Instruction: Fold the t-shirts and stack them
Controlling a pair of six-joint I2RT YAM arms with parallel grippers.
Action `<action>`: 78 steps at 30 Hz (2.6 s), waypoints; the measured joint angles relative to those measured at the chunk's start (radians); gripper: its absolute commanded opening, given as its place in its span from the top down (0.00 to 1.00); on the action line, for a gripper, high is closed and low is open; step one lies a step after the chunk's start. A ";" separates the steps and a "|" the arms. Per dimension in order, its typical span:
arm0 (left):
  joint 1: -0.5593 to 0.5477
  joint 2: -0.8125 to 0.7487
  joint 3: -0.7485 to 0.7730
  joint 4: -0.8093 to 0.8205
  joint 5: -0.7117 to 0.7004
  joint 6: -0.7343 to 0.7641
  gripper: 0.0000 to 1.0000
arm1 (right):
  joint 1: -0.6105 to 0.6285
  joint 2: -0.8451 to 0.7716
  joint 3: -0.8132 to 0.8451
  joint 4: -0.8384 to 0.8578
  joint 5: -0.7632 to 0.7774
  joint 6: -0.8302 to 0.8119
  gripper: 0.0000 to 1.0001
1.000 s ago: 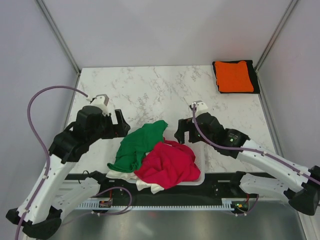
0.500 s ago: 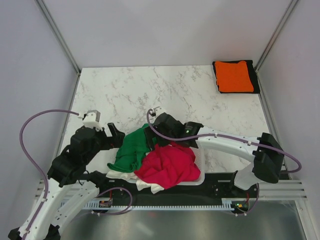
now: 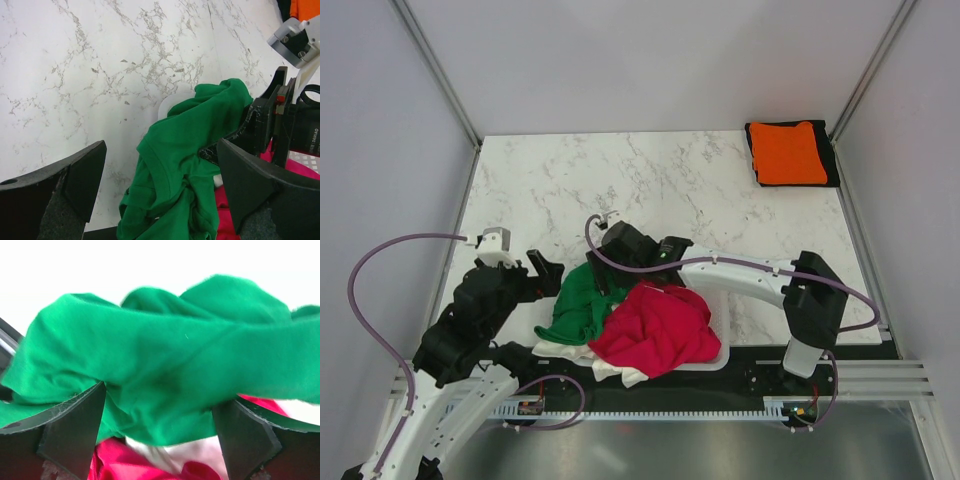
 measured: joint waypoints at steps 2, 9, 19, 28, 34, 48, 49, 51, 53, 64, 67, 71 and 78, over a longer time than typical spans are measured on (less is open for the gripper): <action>0.000 0.000 -0.002 0.004 0.000 0.000 0.02 | 0.000 0.018 0.032 -0.002 0.002 -0.011 0.31; 0.000 0.000 -0.012 0.008 0.000 0.000 0.03 | 0.000 0.040 0.131 -0.007 0.000 -0.051 1.00; 0.000 0.000 -0.015 0.008 0.000 0.000 0.04 | 0.000 0.082 0.484 -0.130 0.031 -0.161 1.00; 0.000 -0.023 -0.016 0.010 -0.002 0.000 0.05 | -0.113 0.086 0.920 -0.082 0.257 -0.280 0.44; 0.000 -0.023 -0.016 0.011 -0.002 0.000 0.05 | -0.287 0.111 0.806 -0.170 0.282 -0.226 0.02; 0.000 -0.004 -0.016 0.013 -0.001 0.000 0.06 | -0.320 -0.254 0.045 -0.323 0.119 -0.118 0.02; 0.000 -0.004 -0.016 0.014 -0.001 0.000 0.07 | -0.320 -0.280 0.045 -0.338 0.128 -0.107 0.02; 0.000 -0.004 -0.016 0.014 -0.001 0.000 0.07 | -0.319 -0.312 0.032 -0.364 0.159 -0.083 0.02; 0.000 -0.004 -0.016 0.015 -0.001 0.000 0.07 | -0.319 -0.338 -0.004 -0.402 0.192 -0.051 0.02; 0.000 0.003 -0.016 0.015 -0.001 0.000 0.08 | -0.319 -0.352 -0.270 -0.517 0.231 0.125 0.06; 0.000 0.004 -0.016 0.015 -0.001 0.000 0.08 | -0.320 -0.352 -0.339 -0.514 0.236 0.152 0.45; 0.000 0.005 -0.016 0.016 -0.001 0.000 0.08 | -0.346 -0.372 -0.381 -0.480 0.209 0.197 0.97; 0.000 0.013 -0.016 0.016 -0.001 0.000 0.08 | -0.464 -0.507 -0.425 -0.502 0.124 0.179 1.00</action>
